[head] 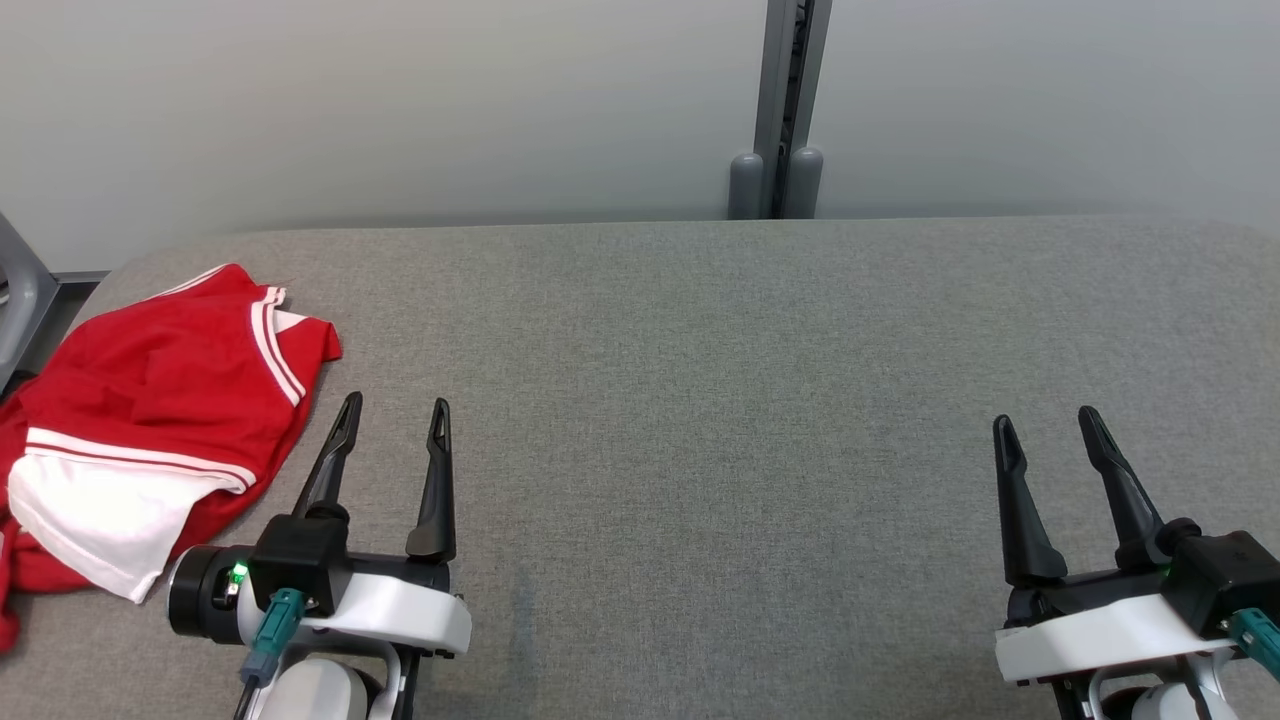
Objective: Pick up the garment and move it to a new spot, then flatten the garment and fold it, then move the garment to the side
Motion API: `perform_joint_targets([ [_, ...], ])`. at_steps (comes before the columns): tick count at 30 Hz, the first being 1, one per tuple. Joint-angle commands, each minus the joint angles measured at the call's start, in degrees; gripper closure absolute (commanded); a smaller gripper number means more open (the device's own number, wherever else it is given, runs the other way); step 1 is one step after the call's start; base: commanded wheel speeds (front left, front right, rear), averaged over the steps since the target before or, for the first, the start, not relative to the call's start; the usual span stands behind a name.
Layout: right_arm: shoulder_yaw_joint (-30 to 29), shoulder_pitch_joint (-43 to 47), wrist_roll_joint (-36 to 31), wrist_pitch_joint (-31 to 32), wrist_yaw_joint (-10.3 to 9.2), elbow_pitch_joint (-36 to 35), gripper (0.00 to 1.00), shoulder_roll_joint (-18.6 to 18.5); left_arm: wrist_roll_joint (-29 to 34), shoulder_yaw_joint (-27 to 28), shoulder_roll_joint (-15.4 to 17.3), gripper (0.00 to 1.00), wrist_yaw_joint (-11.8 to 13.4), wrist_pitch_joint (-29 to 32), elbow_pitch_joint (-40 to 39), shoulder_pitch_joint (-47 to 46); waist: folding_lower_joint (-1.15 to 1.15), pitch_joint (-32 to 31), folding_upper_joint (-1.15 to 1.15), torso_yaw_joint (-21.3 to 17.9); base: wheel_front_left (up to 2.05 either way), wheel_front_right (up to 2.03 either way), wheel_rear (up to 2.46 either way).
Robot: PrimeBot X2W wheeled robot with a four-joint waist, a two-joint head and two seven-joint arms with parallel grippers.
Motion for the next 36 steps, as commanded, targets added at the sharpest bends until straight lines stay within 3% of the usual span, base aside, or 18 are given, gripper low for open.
perform_joint_targets([
  [1,-0.01,0.12,0.38,-0.52,0.13,-0.13,0.0,-0.22,-0.16,0.12,0.27,0.0,0.18,-0.28,0.11,-0.91,0.0,0.03,0.0,0.01,0.0,0.0,0.0],
  [10,0.49,0.32,0.67,-0.34,0.13,-0.28,0.0,-0.2,-0.58,0.14,0.26,0.0,0.17,-0.22,1.01,-1.26,0.0,0.26,0.0,0.6,0.0,0.0,0.0],
  [17,1.64,-0.58,1.95,0.09,0.13,-0.35,0.0,-1.98,-1.56,0.32,0.25,0.0,0.43,-0.21,2.76,-1.7,0.0,0.44,0.0,3.5,0.0,0.0,0.0],
  [36,4.34,0.6,4.51,-0.62,0.13,0.67,0.0,-2.34,-3.73,1.69,0.46,0.0,1.83,-0.02,6.32,-2.2,0.0,-0.45,0.0,19.66,0.0,0.0,0.0],
])
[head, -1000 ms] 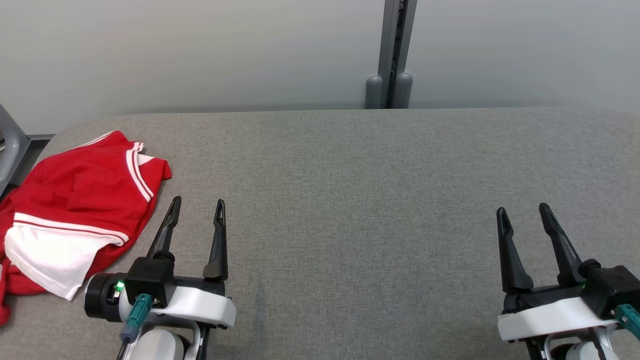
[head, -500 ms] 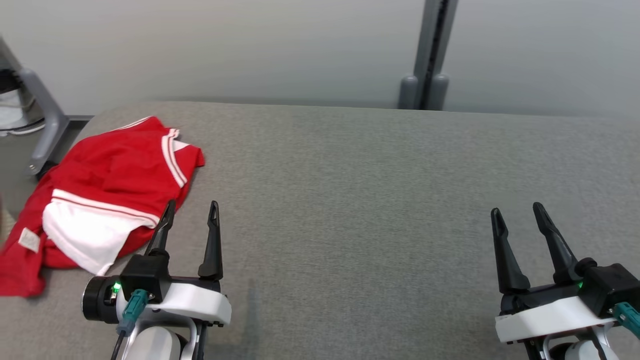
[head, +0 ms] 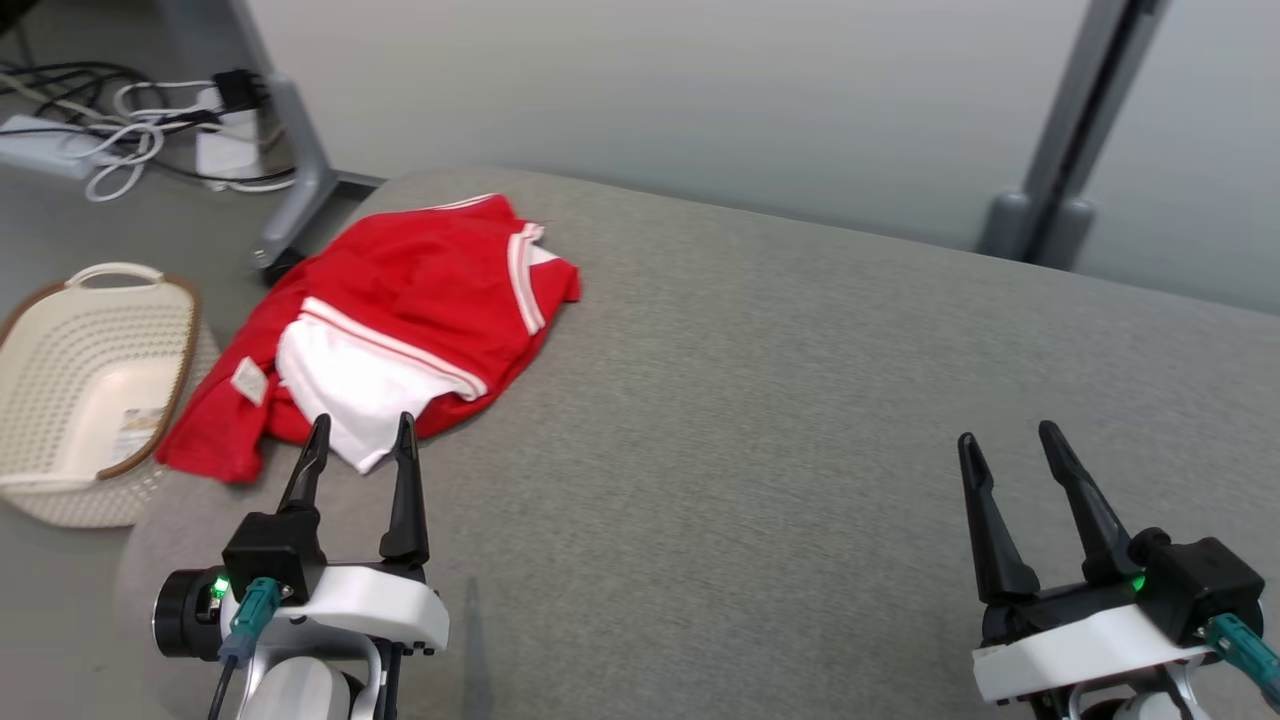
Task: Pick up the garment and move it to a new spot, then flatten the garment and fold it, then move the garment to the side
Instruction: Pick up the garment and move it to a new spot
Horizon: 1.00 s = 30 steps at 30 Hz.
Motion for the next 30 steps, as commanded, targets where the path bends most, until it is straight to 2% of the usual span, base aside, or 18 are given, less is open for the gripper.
perform_joint_targets([
  [1,-0.07,0.68,0.05,-0.58,0.13,0.18,0.0,-0.24,-0.24,0.16,0.38,0.0,-0.04,0.09,0.06,-0.78,0.0,-0.55,0.0,3.13,0.0,0.0,0.0],
  [7,1.31,0.2,0.62,-0.51,0.12,0.67,0.0,-0.07,-0.99,0.72,0.98,0.0,0.51,0.84,-0.27,-0.64,0.0,-1.14,0.0,7.59,0.0,0.0,0.0],
  [14,1.77,0.3,0.66,-0.97,0.13,0.34,0.0,0.32,-1.58,0.73,1.28,0.0,0.88,1.81,-0.62,0.16,0.0,-1.22,0.0,10.4,0.0,0.0,0.0],
  [24,2.46,-0.52,0.5,-0.9,0.13,-0.05,0.0,-0.15,-2.66,1.19,1.84,0.0,1.53,3.6,-2.43,-1.08,0.0,0.29,0.0,10.15,0.0,0.0,0.0],
  [30,2.33,-0.81,0.73,-0.92,0.13,-0.27,0.0,-0.42,-4.53,0.99,2.37,0.0,0.07,7.83,-4.86,-2.91,0.0,1.38,0.0,9.22,0.0,0.0,0.0],
])
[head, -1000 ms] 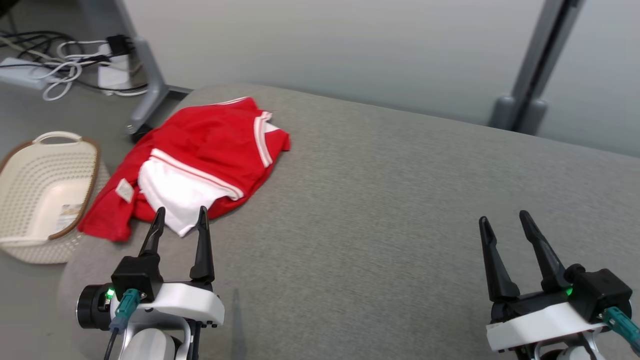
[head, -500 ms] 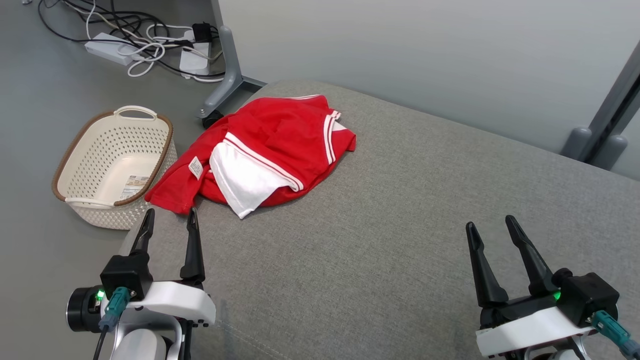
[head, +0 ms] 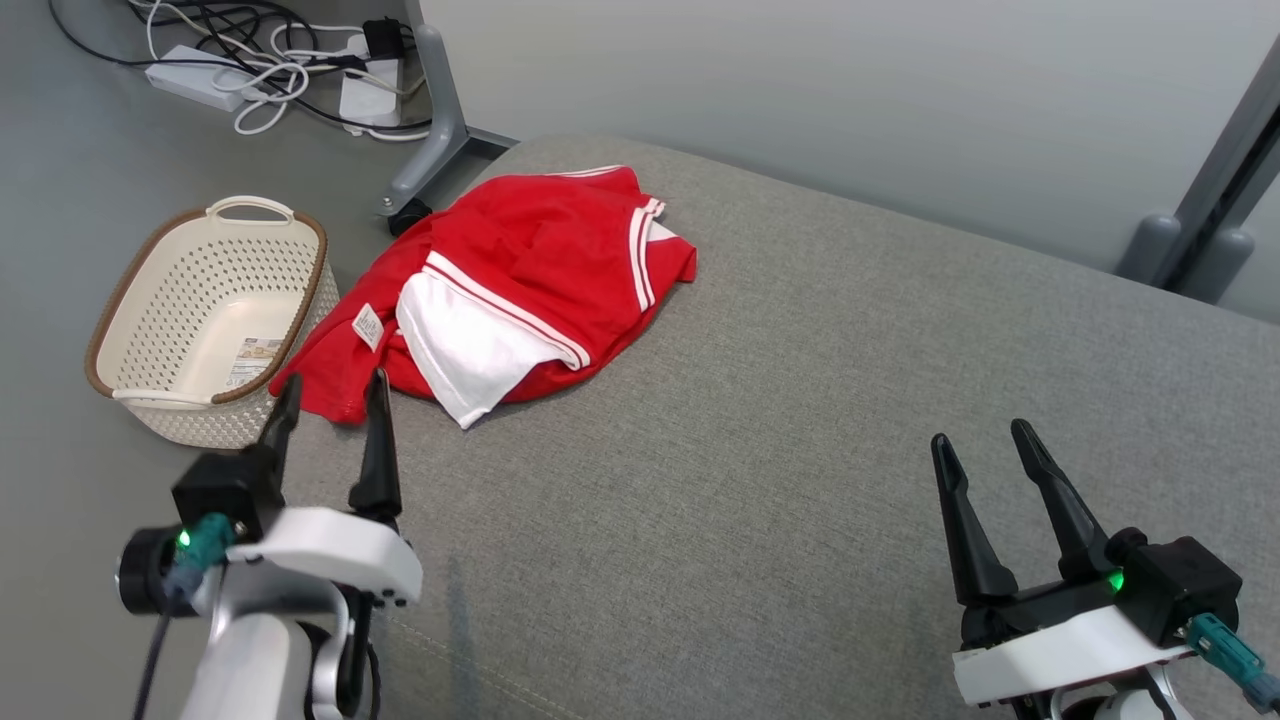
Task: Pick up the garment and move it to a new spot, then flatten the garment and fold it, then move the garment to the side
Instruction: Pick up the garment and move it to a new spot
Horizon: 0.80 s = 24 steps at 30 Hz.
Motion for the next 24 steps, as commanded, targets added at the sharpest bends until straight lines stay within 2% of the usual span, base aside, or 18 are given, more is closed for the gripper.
perform_joint_targets([
  [1,-0.1,-0.63,0.06,-0.24,0.12,-0.28,0.0,-0.57,-0.63,0.4,1.04,0.0,-0.42,1.9,-1.13,-2.1,0.0,0.7,0.0,-0.42,0.0,0.0,0.0],
  [6,0.16,-1.73,-0.4,0.47,0.13,-1.62,0.0,-1.45,-2.76,2.09,3.9,0.0,-1.2,10.06,-2.29,-8.5,0.0,3.7,0.0,-1.79,0.0,0.0,0.0],
  [12,0.67,-3.54,-0.66,1.22,0.13,-3.15,0.0,-2.29,-4.9,4.5,7.71,0.0,-1.64,17.51,0.77,-16.37,0.0,7.49,0.0,-4.43,0.0,0.0,0.0],
  [17,1.2,-6.09,-0.81,1.62,0.12,-4.9,0.0,-3.1,-8.91,7.47,10.88,0.0,-3.46,22.86,7.19,-24.38,0.0,12.04,0.0,-7.93,0.0,0.0,0.0],
  [24,1.75,-9.47,-1.38,2.55,0.12,-6.6,0.0,-4.24,-12.52,9.17,15.18,0.0,-6.64,28.6,20.55,-33.76,0.0,17.48,0.0,-12.7,0.0,0.0,0.0],
])
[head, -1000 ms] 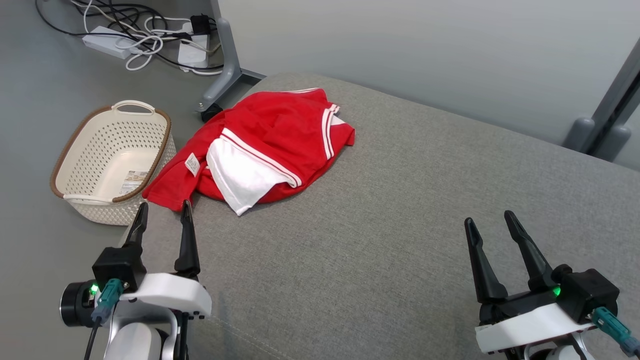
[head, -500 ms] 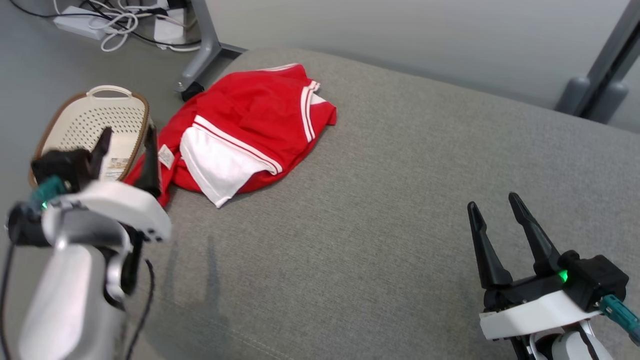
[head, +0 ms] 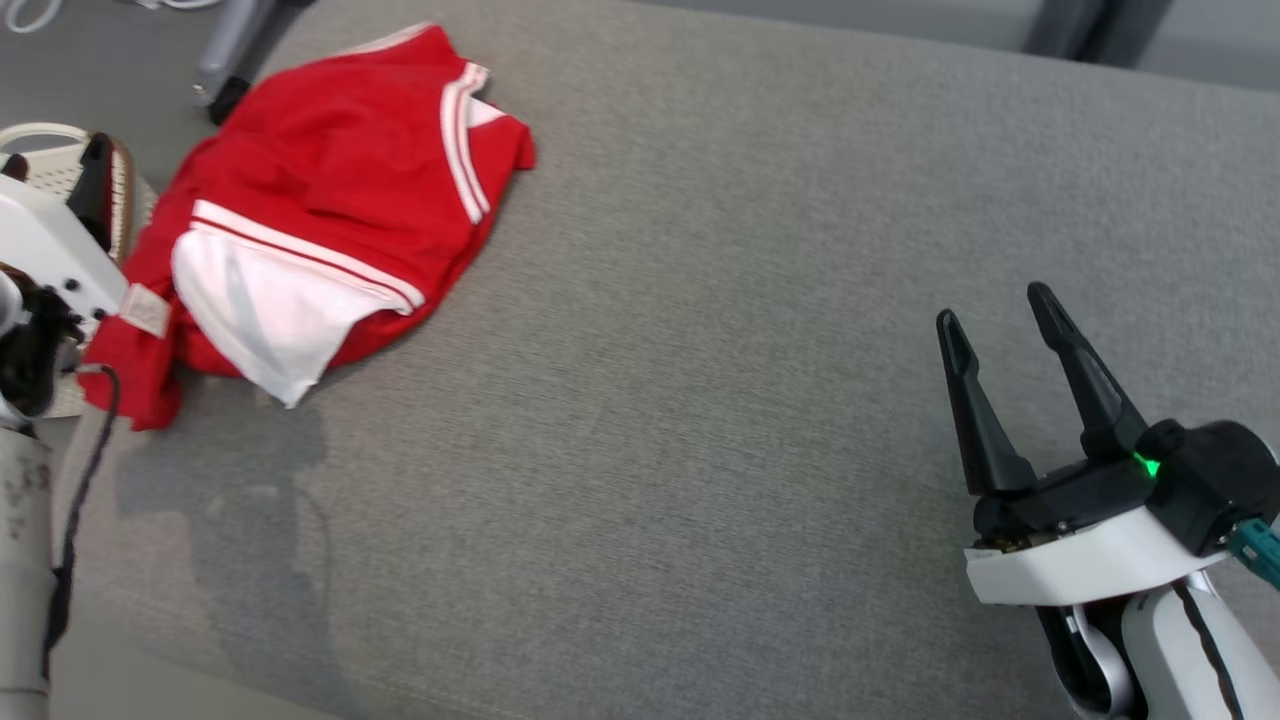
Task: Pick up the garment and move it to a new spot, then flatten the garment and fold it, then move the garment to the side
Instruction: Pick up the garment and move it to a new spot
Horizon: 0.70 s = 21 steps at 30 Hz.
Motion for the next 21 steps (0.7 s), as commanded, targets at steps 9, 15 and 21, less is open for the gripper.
perform_joint_targets([
  [9,0.86,-5.89,-0.76,1.13,0.12,-3.07,0.0,-0.76,-3.23,3.24,4.75,0.0,-0.16,2.02,16.15,-8.72,0.0,10.24,0.0,-8.43,0.0,0.0,0.0],
  [15,0.25,-7.42,-0.91,1.04,0.13,-3.89,0.0,-1.01,-3.19,2.98,6.88,0.0,-1.78,1.96,23.87,-11.28,0.0,12.83,0.0,-10.64,0.0,0.0,0.0],
  [21,-0.26,-7.59,-0.99,0.81,0.13,-4.06,0.0,-1.35,-3.22,1.83,7.37,0.0,-3.29,1.77,28.36,-13.46,0.0,13.83,0.0,-11.09,0.0,0.0,0.0],
])
